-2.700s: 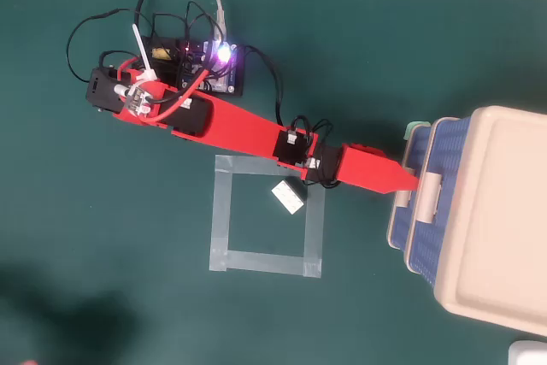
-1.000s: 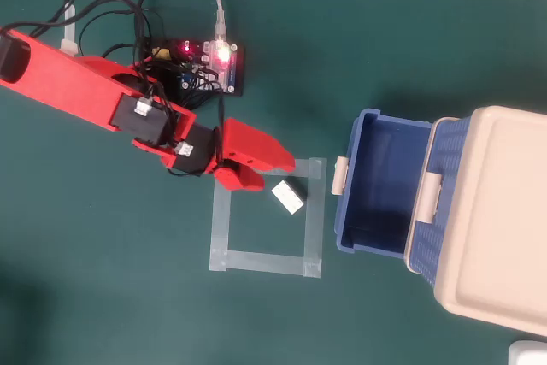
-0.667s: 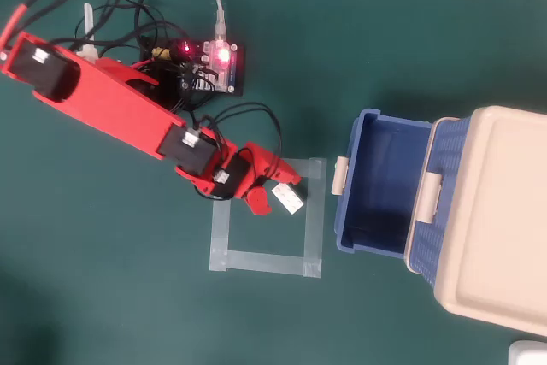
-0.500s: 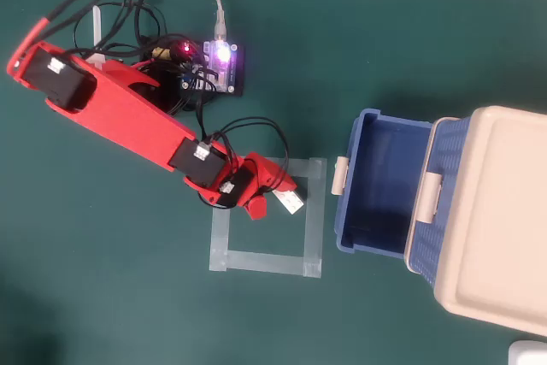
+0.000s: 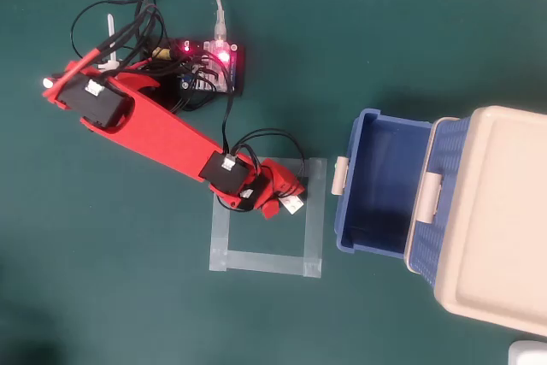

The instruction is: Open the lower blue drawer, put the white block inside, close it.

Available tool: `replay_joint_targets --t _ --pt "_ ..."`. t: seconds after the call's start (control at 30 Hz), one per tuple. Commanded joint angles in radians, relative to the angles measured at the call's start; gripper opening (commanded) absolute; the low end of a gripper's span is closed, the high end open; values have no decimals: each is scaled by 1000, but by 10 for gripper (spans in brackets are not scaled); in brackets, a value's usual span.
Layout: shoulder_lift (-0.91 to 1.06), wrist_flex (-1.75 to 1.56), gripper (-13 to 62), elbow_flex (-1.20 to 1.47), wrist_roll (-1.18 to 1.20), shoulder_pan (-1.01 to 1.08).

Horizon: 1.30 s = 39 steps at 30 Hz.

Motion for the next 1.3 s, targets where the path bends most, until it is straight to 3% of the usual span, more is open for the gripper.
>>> replay_joint_targets --t 0.0,0.03,0.13,0.3,0.47,0.6,0.7,0.8,1.0,1.03,1.13,1.27 --pt "31 -8 -26 -38 28 -8" --pt "32 -6 -83 -40 28 -5" --pt "49 -6 -81 -40 38 15" --pt "331 94 -81 -32 124 66" --pt "563 147 -81 -60 534 48" --pt "405 74 -81 -247 1005 -169" --pt "213 34 -81 -414 1200 -238" --pt "72 23 -81 -568 1259 -261" --pt "14 25 -72 -617 1258 -328" --pt "15 28 -13 -614 1256 -328" --pt "25 28 307 -617 1256 -328" --pt "112 35 336 -609 1261 -325"
